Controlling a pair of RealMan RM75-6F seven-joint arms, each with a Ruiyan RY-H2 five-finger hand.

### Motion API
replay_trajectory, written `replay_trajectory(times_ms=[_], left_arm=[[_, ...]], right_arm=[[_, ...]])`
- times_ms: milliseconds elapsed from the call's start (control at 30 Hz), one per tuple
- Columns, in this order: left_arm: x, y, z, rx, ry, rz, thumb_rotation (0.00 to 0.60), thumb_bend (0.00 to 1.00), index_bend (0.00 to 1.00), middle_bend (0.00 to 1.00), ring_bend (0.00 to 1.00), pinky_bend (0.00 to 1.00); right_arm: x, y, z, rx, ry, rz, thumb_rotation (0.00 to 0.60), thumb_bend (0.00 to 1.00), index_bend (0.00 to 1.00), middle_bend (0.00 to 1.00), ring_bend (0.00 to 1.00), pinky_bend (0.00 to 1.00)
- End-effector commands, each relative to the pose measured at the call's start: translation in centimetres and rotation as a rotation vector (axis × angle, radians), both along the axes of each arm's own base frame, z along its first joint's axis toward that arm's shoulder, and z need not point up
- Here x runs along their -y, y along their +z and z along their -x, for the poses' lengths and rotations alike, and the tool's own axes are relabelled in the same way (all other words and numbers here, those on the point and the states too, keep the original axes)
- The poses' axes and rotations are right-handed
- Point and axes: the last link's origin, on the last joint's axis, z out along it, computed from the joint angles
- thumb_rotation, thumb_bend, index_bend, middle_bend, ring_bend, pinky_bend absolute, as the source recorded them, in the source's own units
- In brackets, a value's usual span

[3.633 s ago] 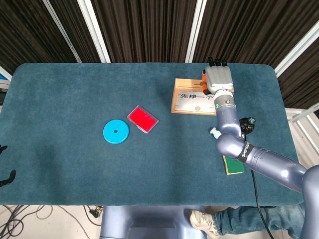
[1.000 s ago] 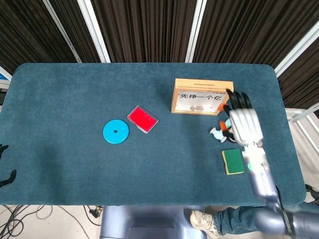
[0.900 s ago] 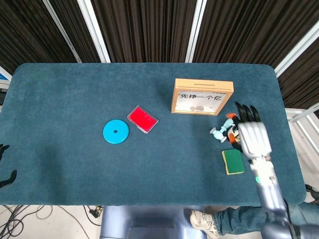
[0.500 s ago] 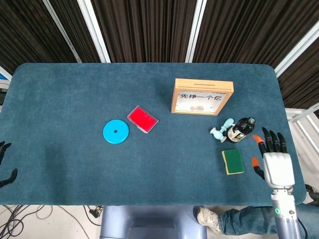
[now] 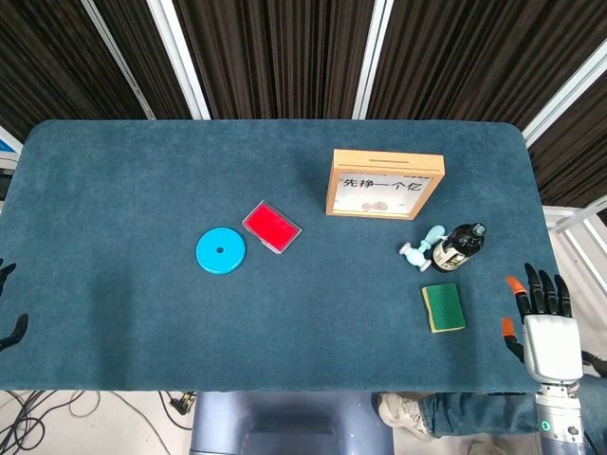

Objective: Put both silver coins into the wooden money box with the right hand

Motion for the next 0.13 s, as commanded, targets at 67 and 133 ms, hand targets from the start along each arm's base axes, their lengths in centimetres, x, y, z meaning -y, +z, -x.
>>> replay_trajectory(times_ms=[67, 133], left_arm=[[-0.32, 0.19, -0.07, -0.006, -0.033, -0.011, 0.6, 0.4, 0.09, 0.0, 0.0, 0.0], [-0.4, 0.23, -0.07, -0.004, -0.051, -0.014, 0.6, 0.4, 0.09, 0.0, 0.0, 0.0]], right_arm=[[-0.15, 0.19, -0.06, 0.03, 0.0, -0.012, 0.6, 0.51, 0.19, 0.02, 0.0, 0.0], [-0.24, 0.21, -0.13, 0.04, -0.001, -0.025, 0.6, 0.51, 0.19, 0.02, 0.0, 0.0]])
